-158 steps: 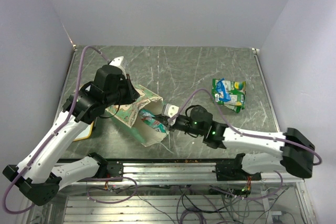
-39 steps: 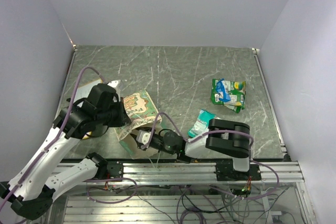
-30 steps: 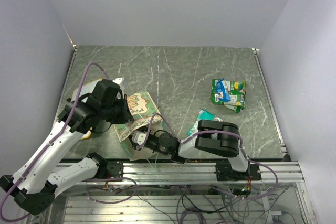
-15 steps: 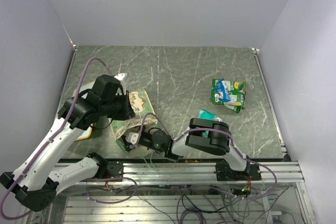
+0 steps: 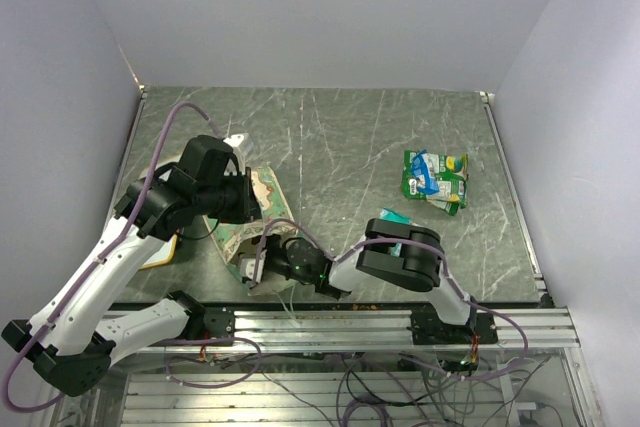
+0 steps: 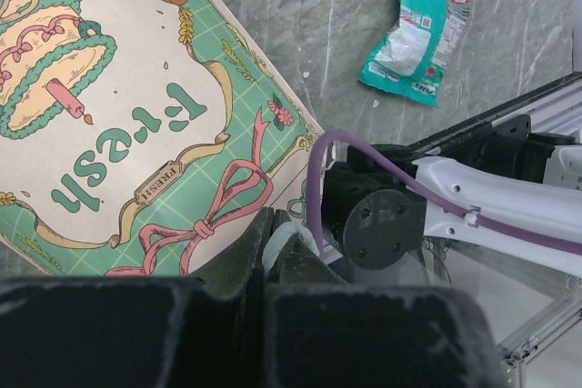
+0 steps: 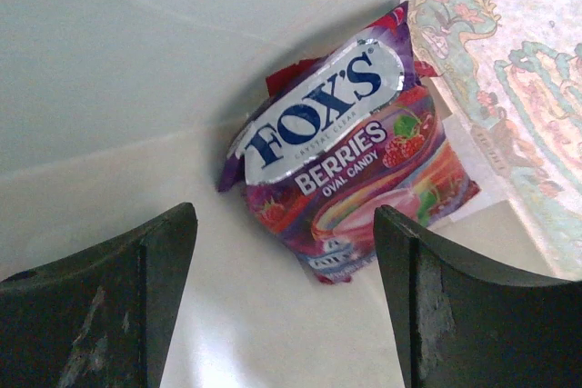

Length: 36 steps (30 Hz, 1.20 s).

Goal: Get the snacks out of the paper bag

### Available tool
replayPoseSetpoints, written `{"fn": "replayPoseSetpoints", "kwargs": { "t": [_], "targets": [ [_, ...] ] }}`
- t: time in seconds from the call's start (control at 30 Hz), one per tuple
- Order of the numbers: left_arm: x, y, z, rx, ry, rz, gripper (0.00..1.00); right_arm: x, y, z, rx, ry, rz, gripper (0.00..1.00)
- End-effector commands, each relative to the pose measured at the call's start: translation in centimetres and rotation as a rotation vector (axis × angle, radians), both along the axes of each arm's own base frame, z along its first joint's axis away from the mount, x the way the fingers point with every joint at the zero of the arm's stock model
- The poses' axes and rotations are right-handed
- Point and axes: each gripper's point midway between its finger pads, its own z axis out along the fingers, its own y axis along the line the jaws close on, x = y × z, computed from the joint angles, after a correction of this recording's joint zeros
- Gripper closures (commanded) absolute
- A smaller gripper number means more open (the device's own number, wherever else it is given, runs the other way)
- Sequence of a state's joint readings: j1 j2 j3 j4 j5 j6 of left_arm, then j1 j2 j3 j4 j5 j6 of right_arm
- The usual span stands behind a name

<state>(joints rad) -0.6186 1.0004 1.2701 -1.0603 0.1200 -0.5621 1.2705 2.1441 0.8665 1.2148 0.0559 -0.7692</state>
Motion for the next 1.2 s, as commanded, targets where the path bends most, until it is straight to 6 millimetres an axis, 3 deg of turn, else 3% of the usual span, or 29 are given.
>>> {"fn": "replayPoseSetpoints", "kwargs": {
  "t": [0.0,0.07,0.1,0.23,0.3,0.4,0.5,0.7,0.83,0.97,1.17],
  "targets": [
    [0.6,-0.2,1.5,-0.052,-0.056,0.026,0.93,-0.6,-0.8,2.2,-0.075,-0.154,0.064,0.22],
    [0.7,-0.2,1.3,-0.052,-0.053,0.032,0.93,-0.9,-1.0,1.8,-0.115,-0.179,0.09,0.21],
    [0.7,-0.2,1.2,-0.055,-0.054,0.034,0.93,-1.0,-0.9,2.9,-0.105,-0.203,0.102,0.2],
    [1.0,-0.7,1.3,-0.077,-0.064,0.027,0.93,-1.2,-0.3,2.9,-0.131,-0.232,0.141,0.17],
    [1.0,-1.0,1.5,-0.085,-0.07,0.011,0.93,-0.8,0.2,3.1,-0.13,-0.248,0.141,0.16],
    [1.1,-1.4,1.3,-0.08,-0.06,-0.019,0.93,0.1,1.0,1.6,-0.163,-0.219,0.159,0.13],
    [1.0,-2.1,1.1,-0.089,-0.045,-0.057,0.93,1.6,1.5,2.7,-0.108,-0.229,0.109,0.03],
    [0.8,-2.8,0.9,-0.113,-0.038,-0.093,0.93,2.7,3.0,2.2,-0.128,-0.215,0.153,0.0],
    [0.7,-3.2,0.8,-0.113,-0.028,-0.121,0.93,3.3,3.9,1.5,-0.148,-0.197,0.169,0.0],
    [0.7,-3.4,0.9,-0.117,-0.029,-0.138,0.93,3.7,4.7,-0.5,-0.197,-0.183,0.19,0.03],
    [0.6,-3.0,1.4,-0.11,-0.047,-0.127,0.93,5.1,4.7,-1.0,-0.212,-0.178,0.15,0.21]
  ]
}}
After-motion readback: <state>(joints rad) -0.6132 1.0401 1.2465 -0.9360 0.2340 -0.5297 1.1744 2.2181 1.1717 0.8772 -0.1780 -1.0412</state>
